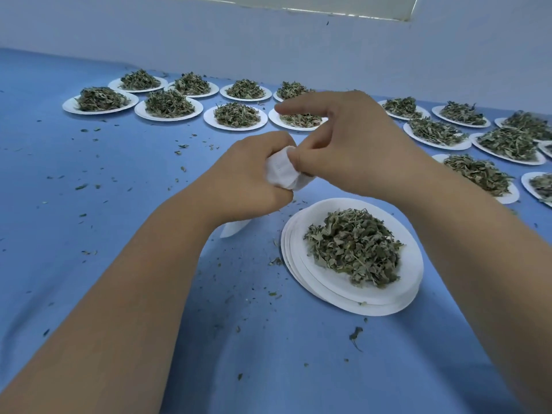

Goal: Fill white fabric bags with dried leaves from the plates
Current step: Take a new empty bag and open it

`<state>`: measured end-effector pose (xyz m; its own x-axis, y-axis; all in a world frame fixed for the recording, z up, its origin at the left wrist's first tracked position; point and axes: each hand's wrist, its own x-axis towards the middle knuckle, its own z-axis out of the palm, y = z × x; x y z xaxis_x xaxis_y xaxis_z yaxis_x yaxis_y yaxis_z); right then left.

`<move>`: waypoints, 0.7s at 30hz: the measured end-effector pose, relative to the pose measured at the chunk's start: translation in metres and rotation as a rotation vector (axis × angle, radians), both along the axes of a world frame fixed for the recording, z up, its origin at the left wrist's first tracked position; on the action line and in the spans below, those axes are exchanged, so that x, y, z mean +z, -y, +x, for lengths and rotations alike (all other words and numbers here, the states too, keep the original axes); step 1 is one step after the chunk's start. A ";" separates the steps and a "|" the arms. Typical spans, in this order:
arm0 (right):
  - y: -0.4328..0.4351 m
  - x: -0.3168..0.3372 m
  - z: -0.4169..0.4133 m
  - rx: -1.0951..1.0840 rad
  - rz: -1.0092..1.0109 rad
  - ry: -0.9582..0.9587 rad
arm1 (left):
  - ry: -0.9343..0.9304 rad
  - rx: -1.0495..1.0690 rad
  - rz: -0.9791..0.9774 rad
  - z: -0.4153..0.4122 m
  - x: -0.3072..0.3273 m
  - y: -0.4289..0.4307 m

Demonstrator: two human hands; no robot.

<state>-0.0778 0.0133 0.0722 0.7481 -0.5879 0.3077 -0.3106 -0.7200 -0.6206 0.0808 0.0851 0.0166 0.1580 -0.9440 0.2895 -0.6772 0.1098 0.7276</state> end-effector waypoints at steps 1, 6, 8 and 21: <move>0.000 0.000 0.001 -0.003 0.017 -0.003 | 0.021 0.001 -0.004 0.000 -0.001 0.000; 0.001 0.002 -0.004 0.028 0.014 -0.086 | 0.080 0.010 -0.009 0.002 -0.005 0.002; 0.001 0.002 -0.010 0.053 0.032 -0.118 | 0.087 0.012 -0.032 -0.001 -0.005 0.001; 0.004 -0.045 -0.099 0.070 -0.068 -0.352 | 0.470 -0.033 0.140 -0.017 -0.003 -0.002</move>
